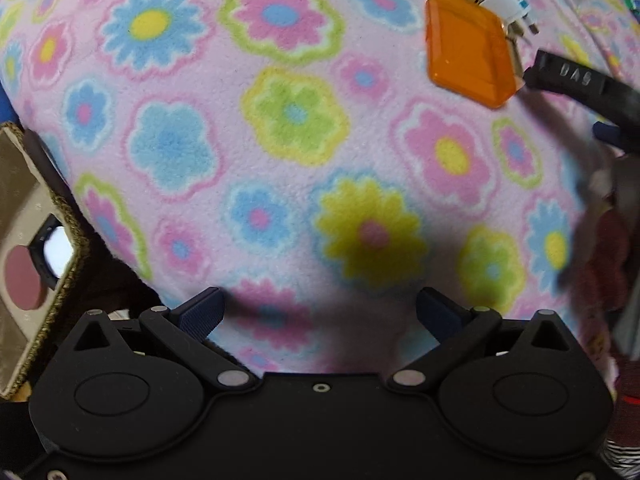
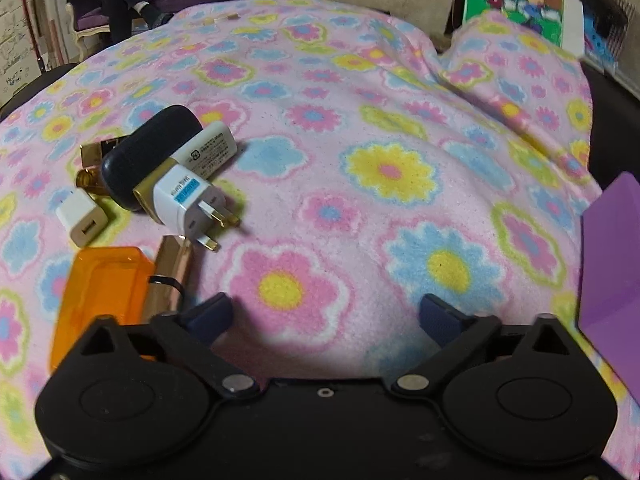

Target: Organize rigid objects

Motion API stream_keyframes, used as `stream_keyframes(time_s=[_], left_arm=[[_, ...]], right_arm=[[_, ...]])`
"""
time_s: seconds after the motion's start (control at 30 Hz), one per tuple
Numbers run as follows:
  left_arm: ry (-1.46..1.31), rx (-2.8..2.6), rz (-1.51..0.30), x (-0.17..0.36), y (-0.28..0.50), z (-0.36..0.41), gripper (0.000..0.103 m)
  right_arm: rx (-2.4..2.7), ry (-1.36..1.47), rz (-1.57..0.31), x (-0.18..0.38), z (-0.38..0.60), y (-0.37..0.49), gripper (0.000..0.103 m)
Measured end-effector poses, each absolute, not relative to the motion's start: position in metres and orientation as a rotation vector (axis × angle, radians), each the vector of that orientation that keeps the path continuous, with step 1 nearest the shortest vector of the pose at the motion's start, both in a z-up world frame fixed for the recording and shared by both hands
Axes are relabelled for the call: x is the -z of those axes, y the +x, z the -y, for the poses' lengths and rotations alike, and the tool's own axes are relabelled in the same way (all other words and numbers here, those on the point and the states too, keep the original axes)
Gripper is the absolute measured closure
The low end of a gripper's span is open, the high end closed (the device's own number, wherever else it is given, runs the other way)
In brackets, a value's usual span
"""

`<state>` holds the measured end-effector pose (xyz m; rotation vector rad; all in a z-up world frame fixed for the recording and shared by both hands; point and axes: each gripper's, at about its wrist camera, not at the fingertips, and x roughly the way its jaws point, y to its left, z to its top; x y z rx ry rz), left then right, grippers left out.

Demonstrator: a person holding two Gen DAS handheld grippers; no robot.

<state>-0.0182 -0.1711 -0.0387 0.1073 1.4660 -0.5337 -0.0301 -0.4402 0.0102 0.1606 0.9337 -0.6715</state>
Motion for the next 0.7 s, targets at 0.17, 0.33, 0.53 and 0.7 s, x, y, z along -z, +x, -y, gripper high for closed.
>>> stream_keyframes(time_s=[0.17,0.33,0.53,0.7], left_arm=[[0.137,0.534,-1.444,0.025,-0.018,0.17,0.004],[0.147,0.506,-1.409,0.013,-0.023,0.163,0.004],[0.107,0.476,-1.407,-0.001,-0.024,0.143,0.004],[0.14,0.442,-1.348,-0.01,-0.024,0.137,0.004]], right_arm=[[0.628,0.093,-0.821,-0.003,0.434,-0.046,0.0],[0.634,0.089,-0.809,-0.002,0.432,-0.046,0.0],[0.667,0.118,-0.878,-0.008,0.432,-0.04,0.0],[0.715,0.194,-0.947,-0.013,0.436,-0.036,0.0]])
